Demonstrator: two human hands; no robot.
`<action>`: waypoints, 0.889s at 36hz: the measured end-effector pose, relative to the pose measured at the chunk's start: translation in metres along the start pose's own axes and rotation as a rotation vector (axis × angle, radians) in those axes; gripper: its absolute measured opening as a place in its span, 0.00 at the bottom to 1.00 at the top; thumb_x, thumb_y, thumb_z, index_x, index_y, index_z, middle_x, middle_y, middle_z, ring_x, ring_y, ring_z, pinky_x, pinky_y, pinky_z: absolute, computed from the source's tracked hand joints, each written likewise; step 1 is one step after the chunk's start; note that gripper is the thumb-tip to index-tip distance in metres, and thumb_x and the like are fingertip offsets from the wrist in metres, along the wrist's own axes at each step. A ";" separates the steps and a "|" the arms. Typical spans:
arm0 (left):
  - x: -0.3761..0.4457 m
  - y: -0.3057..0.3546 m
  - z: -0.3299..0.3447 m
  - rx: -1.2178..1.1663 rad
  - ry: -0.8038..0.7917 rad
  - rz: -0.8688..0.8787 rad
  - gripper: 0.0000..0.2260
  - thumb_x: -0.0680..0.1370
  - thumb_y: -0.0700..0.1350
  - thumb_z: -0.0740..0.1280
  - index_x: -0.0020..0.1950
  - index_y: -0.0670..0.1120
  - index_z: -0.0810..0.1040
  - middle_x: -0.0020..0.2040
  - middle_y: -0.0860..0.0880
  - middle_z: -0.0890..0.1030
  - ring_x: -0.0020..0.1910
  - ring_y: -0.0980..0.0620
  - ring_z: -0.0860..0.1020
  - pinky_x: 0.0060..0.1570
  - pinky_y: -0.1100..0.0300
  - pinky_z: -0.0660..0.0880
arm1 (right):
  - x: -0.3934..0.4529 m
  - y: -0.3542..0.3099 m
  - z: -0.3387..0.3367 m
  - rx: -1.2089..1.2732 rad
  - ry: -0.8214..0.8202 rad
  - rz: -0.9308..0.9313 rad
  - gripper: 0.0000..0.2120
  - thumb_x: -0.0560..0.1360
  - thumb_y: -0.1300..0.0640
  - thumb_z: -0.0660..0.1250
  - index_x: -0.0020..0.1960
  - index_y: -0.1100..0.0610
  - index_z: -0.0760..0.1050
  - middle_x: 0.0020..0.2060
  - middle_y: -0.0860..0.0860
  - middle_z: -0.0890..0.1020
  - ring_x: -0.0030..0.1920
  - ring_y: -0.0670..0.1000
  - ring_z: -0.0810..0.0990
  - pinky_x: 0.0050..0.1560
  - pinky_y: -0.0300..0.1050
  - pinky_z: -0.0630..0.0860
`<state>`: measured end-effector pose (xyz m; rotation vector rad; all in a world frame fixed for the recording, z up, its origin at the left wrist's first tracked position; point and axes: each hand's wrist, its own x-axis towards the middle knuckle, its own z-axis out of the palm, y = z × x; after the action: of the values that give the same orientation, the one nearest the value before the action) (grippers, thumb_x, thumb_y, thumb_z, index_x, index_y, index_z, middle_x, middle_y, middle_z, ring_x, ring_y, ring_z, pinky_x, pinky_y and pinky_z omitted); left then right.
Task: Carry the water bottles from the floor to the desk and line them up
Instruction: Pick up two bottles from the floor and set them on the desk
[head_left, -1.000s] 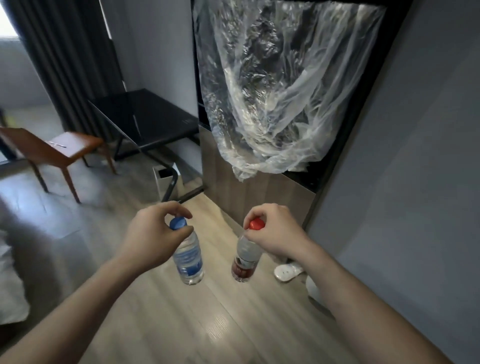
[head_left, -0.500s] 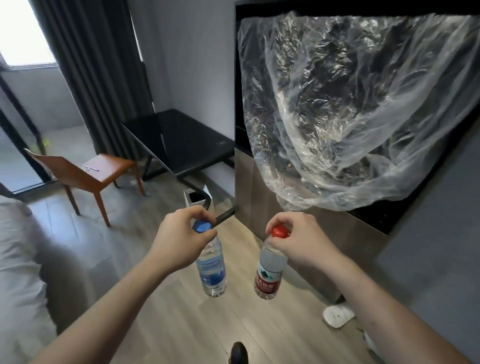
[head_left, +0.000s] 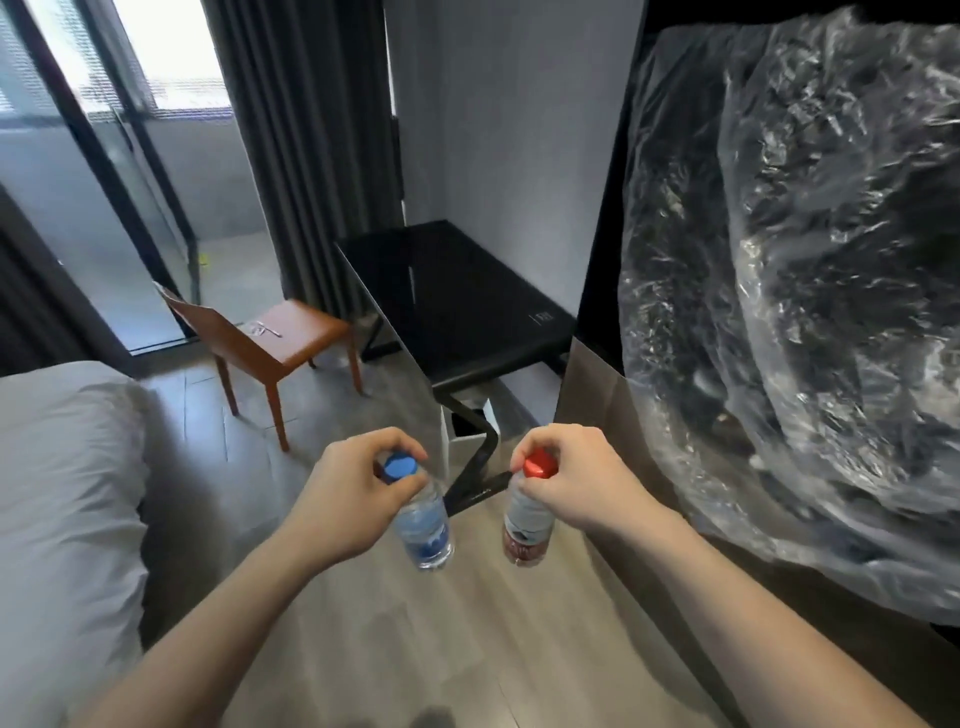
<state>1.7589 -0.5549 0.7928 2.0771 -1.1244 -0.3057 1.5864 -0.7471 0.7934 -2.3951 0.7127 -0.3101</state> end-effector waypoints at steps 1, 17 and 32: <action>0.011 -0.007 -0.006 -0.007 -0.001 -0.006 0.07 0.75 0.45 0.74 0.48 0.56 0.81 0.45 0.60 0.82 0.41 0.59 0.81 0.43 0.66 0.80 | 0.018 -0.004 0.003 0.001 -0.011 -0.007 0.07 0.69 0.56 0.71 0.39 0.44 0.81 0.38 0.39 0.82 0.44 0.44 0.81 0.47 0.45 0.81; 0.211 -0.152 -0.111 -0.039 -0.104 0.024 0.09 0.78 0.42 0.71 0.50 0.57 0.79 0.45 0.59 0.81 0.43 0.61 0.80 0.42 0.67 0.76 | 0.252 -0.067 0.076 0.045 0.027 0.037 0.06 0.71 0.55 0.73 0.39 0.44 0.80 0.37 0.37 0.82 0.44 0.38 0.80 0.44 0.35 0.76; 0.426 -0.246 -0.138 -0.004 -0.130 0.036 0.08 0.77 0.43 0.72 0.49 0.57 0.80 0.47 0.58 0.82 0.45 0.56 0.82 0.50 0.55 0.81 | 0.444 -0.051 0.100 0.142 0.042 0.166 0.06 0.71 0.54 0.76 0.43 0.43 0.81 0.41 0.41 0.84 0.44 0.40 0.82 0.42 0.33 0.74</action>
<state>2.2336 -0.7428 0.7718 2.0554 -1.2350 -0.4306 2.0133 -0.9122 0.7676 -2.1854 0.8735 -0.3308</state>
